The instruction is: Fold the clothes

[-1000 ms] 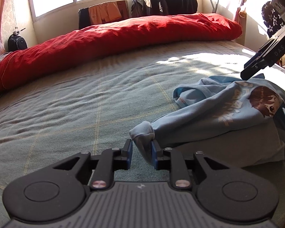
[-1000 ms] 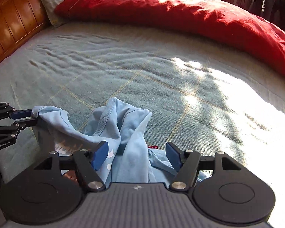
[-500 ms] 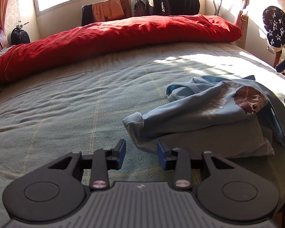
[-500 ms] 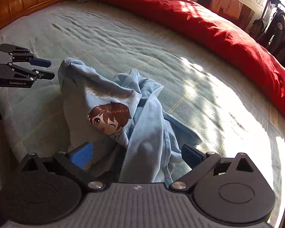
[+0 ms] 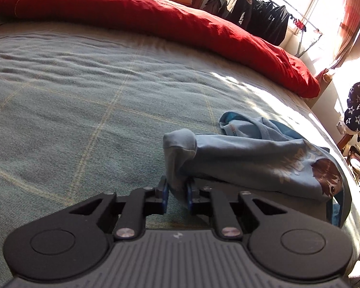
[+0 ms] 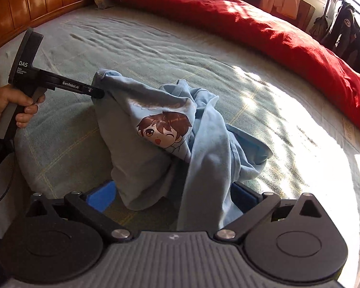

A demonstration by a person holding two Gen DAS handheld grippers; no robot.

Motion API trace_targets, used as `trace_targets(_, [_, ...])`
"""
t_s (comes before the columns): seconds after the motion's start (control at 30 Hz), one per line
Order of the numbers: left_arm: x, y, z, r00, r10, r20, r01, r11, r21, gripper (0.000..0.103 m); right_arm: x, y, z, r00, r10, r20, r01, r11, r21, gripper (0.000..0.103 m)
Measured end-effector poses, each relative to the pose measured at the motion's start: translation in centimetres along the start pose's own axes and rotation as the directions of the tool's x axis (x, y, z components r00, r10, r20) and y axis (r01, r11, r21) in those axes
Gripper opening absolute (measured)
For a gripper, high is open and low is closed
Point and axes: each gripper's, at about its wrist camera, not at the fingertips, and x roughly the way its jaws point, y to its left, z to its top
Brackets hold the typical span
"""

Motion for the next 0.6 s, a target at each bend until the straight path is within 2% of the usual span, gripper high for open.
trace_targets(0.13, [-1.1,0.9,1.4,0.996,0.072,0.052,-0.073,0.997,0.018,0.001,0.2,-0.1,-0.5,1.0,-0.004,0.019,0.003,1.0,0.024,0.103])
trace_targets(0.23, [-2.1,1.9,3.5,0.992,0.097,0.082,-0.1,0.995,0.026,0.001,0.8,0.0,-1.0,1.0,-0.015,0.023,0.014,1.0,0.025,0.103])
trace_targets(0.43, [-2.3,2.8,6.7,0.974,0.202,0.104,-0.212,0.973,0.091,0.001,1.8,0.3,-1.7,0.999,0.004,0.036,-0.006,0.999,0.053,0.103])
trace_targets(0.53, [-1.7,4.1,8.3,0.957,0.272,0.103,-0.281,0.956,0.081,0.001,2.0,0.3,-1.9,1.0,-0.004,0.031,0.002,0.998,0.057,0.103])
trace_targets(0.6, [-1.1,5.4,9.5,0.937,0.333,0.105,-0.342,0.937,0.074,0.001,1.7,0.2,-2.1,0.999,-0.015,0.035,0.012,0.998,0.06,0.103])
